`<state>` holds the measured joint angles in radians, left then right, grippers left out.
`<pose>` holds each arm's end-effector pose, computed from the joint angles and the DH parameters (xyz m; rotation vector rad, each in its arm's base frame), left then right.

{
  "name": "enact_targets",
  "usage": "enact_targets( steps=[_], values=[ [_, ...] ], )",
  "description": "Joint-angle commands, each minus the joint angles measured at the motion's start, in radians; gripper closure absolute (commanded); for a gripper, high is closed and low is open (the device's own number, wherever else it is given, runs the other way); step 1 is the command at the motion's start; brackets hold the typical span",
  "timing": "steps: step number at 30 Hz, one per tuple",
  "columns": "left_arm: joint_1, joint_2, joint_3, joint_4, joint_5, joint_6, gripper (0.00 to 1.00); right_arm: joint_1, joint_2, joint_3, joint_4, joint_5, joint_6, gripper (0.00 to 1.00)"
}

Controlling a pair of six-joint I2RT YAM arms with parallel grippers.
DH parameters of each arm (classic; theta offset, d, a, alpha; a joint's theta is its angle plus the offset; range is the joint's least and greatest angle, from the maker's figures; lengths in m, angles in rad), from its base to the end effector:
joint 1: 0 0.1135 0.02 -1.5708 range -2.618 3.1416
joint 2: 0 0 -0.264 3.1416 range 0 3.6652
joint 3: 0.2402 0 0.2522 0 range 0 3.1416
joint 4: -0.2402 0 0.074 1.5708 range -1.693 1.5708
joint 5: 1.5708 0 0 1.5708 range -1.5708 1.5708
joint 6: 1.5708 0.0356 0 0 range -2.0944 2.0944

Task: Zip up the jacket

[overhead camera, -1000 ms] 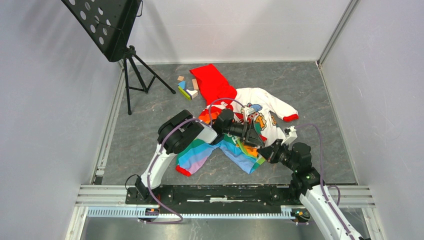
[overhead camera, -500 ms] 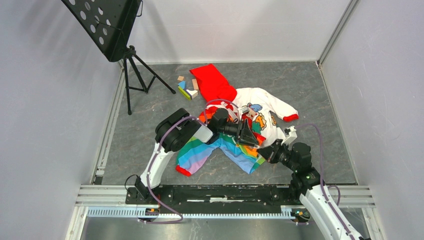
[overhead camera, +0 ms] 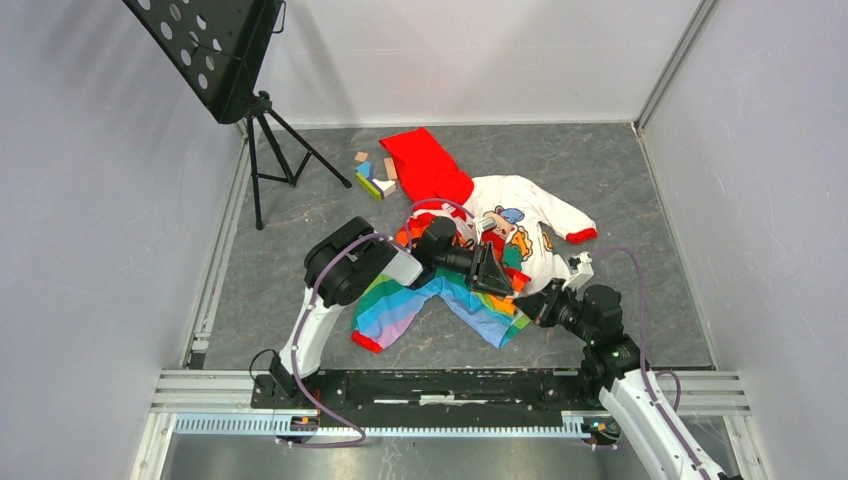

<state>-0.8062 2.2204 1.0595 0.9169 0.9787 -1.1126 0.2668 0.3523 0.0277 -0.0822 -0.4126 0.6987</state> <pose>0.2718 -0.3260 0.1003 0.5622 2.2853 -2.0547 0.1134 0.0458 0.1412 0.1652 2.0842 1.0166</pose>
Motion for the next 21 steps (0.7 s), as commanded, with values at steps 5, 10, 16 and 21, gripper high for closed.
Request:
enact_targets(
  steps=[5, 10, 16, 21],
  values=[
    [-0.008, -0.048, -0.016, 0.020, 0.031, 0.051, 0.65, 0.000, 0.003, -0.187, -0.004, -0.001, 0.013, 1.00],
    [-0.008, -0.054, -0.016, -0.001, 0.023, 0.065, 0.73, 0.000, 0.002, -0.191, -0.005, -0.002, 0.012, 1.00],
    [-0.007, -0.071, -0.008, -0.046, -0.003, 0.090, 0.81, 0.000, 0.003, -0.189, -0.008, -0.002, 0.006, 1.00],
    [-0.006, -0.111, 0.002, -0.192, -0.057, 0.202, 0.93, 0.001, 0.013, -0.180, -0.013, 0.001, -0.006, 1.00]
  ],
)
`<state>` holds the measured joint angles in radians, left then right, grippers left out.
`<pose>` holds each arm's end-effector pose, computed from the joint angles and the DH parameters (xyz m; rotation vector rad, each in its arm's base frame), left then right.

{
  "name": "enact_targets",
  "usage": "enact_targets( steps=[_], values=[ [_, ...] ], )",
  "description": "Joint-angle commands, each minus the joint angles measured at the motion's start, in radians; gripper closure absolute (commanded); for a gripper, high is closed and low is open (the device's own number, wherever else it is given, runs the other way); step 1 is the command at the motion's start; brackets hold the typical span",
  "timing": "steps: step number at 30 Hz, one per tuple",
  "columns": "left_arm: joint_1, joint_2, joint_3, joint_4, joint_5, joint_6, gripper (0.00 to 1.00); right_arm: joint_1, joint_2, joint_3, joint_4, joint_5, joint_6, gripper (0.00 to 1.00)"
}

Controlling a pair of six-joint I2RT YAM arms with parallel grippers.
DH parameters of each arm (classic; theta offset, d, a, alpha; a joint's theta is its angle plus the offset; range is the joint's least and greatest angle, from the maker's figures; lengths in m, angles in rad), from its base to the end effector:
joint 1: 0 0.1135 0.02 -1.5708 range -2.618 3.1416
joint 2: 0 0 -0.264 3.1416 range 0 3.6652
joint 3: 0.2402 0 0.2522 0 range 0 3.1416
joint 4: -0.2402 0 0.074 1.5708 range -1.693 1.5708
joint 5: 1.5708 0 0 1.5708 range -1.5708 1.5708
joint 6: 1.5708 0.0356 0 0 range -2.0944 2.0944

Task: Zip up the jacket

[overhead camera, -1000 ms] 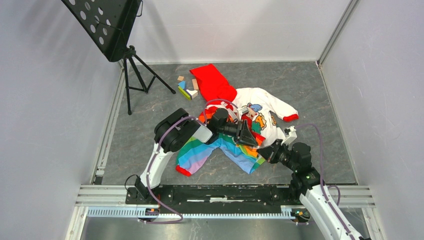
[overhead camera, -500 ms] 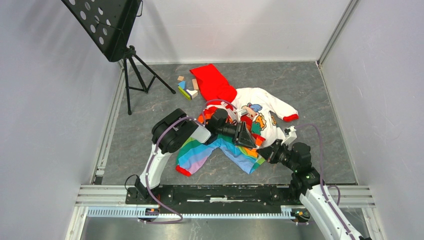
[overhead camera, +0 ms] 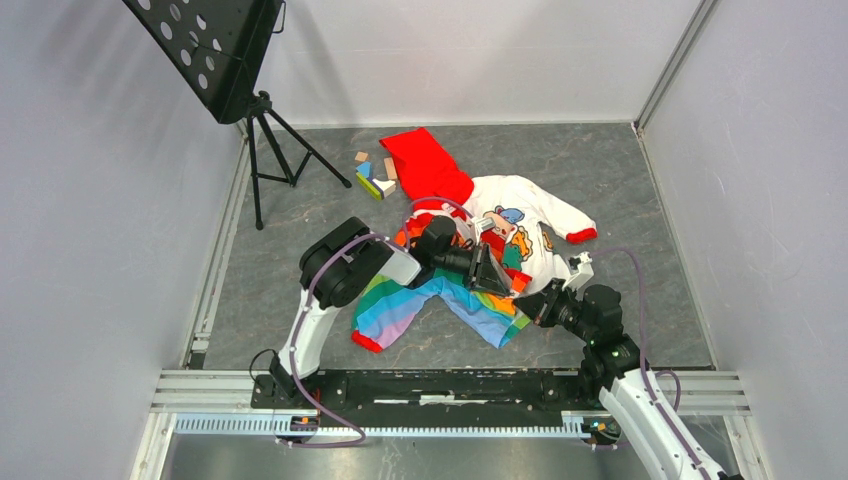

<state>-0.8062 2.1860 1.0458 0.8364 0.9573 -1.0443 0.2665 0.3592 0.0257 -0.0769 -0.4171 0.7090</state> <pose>0.2693 -0.3227 0.1033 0.5764 2.3046 -1.9953 0.1136 0.0460 0.1403 0.1747 2.0896 1.0263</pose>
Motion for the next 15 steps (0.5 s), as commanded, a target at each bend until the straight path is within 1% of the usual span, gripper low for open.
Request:
enact_targets(
  steps=[1, 3, 7, 10, 15],
  values=[
    [-0.005, -0.088, 0.018, -0.158, -0.052, 0.162, 0.95, 0.000, 0.002, -0.175, -0.020, 0.007, -0.016, 1.00],
    [-0.004, -0.109, 0.020, -0.218, -0.086, 0.212, 0.98, 0.000, -0.004, -0.172, -0.019, 0.008, -0.014, 1.00],
    [0.001, -0.140, 0.001, -0.223, -0.132, 0.229, 0.98, 0.001, -0.005, -0.176, -0.025, 0.014, -0.005, 1.00],
    [0.004, -0.158, -0.005, -0.260, -0.160, 0.261, 0.98, 0.001, 0.001, -0.187, -0.024, 0.017, 0.009, 1.00],
    [0.005, -0.194, -0.001, -0.409, -0.216, 0.373, 0.98, 0.000, -0.023, -0.189, -0.054, 0.049, 0.035, 1.00]
  ],
)
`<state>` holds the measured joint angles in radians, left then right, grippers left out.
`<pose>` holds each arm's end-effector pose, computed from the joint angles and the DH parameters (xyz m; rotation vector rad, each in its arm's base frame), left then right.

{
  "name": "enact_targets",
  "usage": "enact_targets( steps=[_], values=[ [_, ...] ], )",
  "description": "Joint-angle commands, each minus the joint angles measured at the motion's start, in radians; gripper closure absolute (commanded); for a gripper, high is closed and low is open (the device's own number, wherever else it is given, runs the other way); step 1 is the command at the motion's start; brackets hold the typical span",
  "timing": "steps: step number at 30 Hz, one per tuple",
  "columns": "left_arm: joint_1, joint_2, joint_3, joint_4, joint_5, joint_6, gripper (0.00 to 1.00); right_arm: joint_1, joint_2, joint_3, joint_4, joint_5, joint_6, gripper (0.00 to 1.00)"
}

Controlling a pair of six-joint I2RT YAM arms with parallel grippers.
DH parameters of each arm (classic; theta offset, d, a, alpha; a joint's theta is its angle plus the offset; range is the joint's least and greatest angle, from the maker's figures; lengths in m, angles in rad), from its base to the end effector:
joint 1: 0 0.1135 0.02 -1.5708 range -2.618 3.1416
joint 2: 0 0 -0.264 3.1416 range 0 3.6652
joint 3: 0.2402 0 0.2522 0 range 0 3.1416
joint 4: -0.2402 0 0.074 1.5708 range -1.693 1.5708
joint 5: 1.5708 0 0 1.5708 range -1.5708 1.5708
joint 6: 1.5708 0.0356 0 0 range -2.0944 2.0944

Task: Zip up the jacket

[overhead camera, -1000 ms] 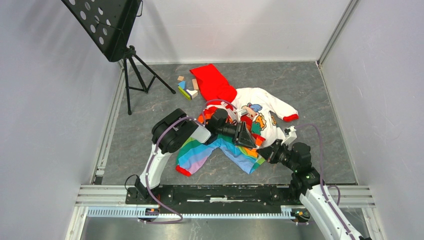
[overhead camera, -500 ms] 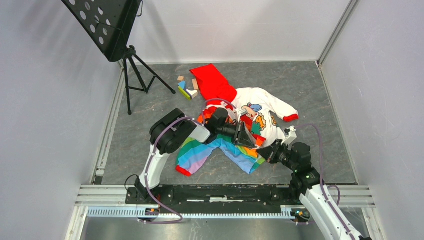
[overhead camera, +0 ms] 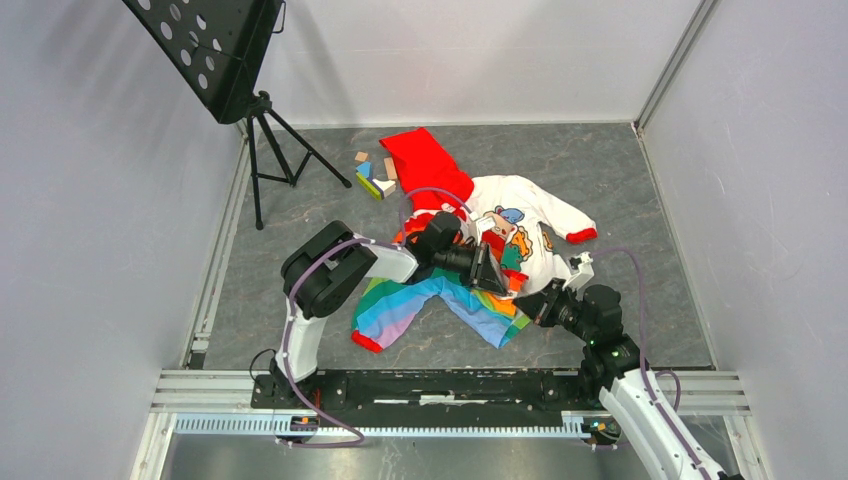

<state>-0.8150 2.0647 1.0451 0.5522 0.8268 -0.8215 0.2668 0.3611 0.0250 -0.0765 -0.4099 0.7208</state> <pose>0.2636 -0.3179 0.1245 0.6228 2.3370 -1.7491 0.1137 0.0458 0.1399 0.1928 2.0919 1.0262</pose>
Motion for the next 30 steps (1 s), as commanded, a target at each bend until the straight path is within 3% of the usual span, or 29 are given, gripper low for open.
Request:
enact_targets(
  steps=[1, 11, 16, 18, 23, 30],
  values=[
    [0.014, -0.079, -0.003, -0.144, -0.096, 0.166, 0.98, 0.000, -0.041, -0.188, -0.062, 0.055, 0.034, 1.00],
    [0.014, -0.092, 0.006, -0.173, -0.112, 0.187, 0.98, -0.001, -0.069, -0.210, -0.038, 0.038, 0.038, 1.00],
    [0.010, -0.074, 0.003, -0.115, -0.083, 0.138, 0.98, -0.002, 0.059, -0.196, 0.024, -0.039, -0.048, 1.00],
    [0.007, -0.065, 0.003, -0.096, -0.075, 0.121, 0.98, -0.001, 0.096, -0.194, 0.047, -0.061, -0.083, 0.95],
    [0.005, -0.061, 0.000, -0.088, -0.071, 0.114, 0.98, -0.001, 0.092, -0.192, 0.095, -0.101, -0.116, 0.72],
    [0.004, -0.055, 0.003, -0.072, -0.060, 0.099, 0.98, -0.002, 0.095, -0.233, 0.205, -0.162, -0.084, 0.64]
  ],
)
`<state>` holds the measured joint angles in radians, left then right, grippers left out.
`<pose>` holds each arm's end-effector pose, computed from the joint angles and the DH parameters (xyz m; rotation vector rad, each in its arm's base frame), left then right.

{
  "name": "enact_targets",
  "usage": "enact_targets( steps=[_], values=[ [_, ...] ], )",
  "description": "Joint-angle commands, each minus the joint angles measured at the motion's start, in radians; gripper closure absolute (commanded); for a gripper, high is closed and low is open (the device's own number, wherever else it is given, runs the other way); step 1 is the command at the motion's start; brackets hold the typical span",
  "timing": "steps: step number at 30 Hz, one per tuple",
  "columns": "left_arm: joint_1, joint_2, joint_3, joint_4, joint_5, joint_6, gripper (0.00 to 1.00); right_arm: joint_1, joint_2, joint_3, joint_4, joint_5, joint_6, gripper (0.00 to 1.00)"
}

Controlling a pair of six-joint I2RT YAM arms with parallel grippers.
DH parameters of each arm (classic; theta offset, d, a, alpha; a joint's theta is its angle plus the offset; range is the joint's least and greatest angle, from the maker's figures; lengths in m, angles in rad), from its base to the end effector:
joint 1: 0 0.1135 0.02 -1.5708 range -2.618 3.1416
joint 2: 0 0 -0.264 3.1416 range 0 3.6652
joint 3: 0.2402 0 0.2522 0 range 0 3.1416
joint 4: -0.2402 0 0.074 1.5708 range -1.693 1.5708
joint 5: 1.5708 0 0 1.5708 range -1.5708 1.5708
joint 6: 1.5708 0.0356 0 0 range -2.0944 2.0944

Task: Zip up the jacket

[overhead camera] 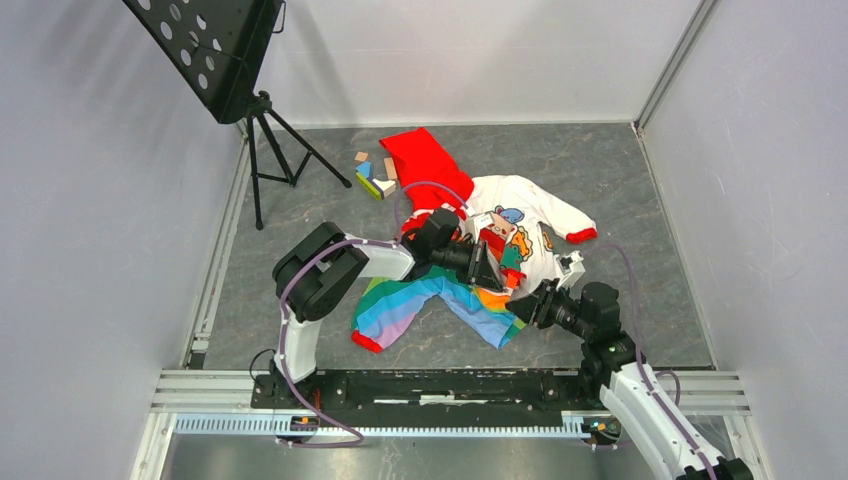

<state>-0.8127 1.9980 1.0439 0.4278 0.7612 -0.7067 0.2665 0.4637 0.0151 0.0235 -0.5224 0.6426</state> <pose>0.2615 -0.3119 0.1385 0.6676 2.3273 -1.6197 0.1170 0.0504 0.1362 0.0365 2.1082 1.0874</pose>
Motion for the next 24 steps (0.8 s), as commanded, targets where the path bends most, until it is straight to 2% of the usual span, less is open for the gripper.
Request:
enact_targets(
  steps=[1, 5, 10, 18, 21, 24],
  values=[
    [0.001, 0.014, 0.004, 0.052, 0.007, -0.016, 0.98, -0.002, -0.013, -0.217, 0.103, -0.042, -0.006, 0.63],
    [0.000, 0.017, 0.006, 0.053, 0.012, -0.020, 0.98, -0.001, -0.004, -0.201, 0.085, 0.001, -0.012, 0.55],
    [-0.002, 0.012, 0.006, 0.053, 0.014, -0.022, 0.98, -0.001, 0.049, -0.178, 0.060, 0.044, -0.024, 0.50],
    [-0.002, 0.011, 0.007, 0.049, 0.015, -0.022, 0.98, -0.002, -0.120, -0.083, -0.147, 0.142, -0.013, 0.47],
    [-0.003, 0.016, 0.010, 0.051, 0.018, -0.025, 0.98, -0.001, -0.107, -0.101, -0.091, 0.084, 0.000, 0.44],
    [-0.003, 0.017, 0.012, 0.052, 0.020, -0.026, 0.98, -0.002, -0.006, -0.135, 0.034, -0.008, 0.008, 0.43]
  ],
)
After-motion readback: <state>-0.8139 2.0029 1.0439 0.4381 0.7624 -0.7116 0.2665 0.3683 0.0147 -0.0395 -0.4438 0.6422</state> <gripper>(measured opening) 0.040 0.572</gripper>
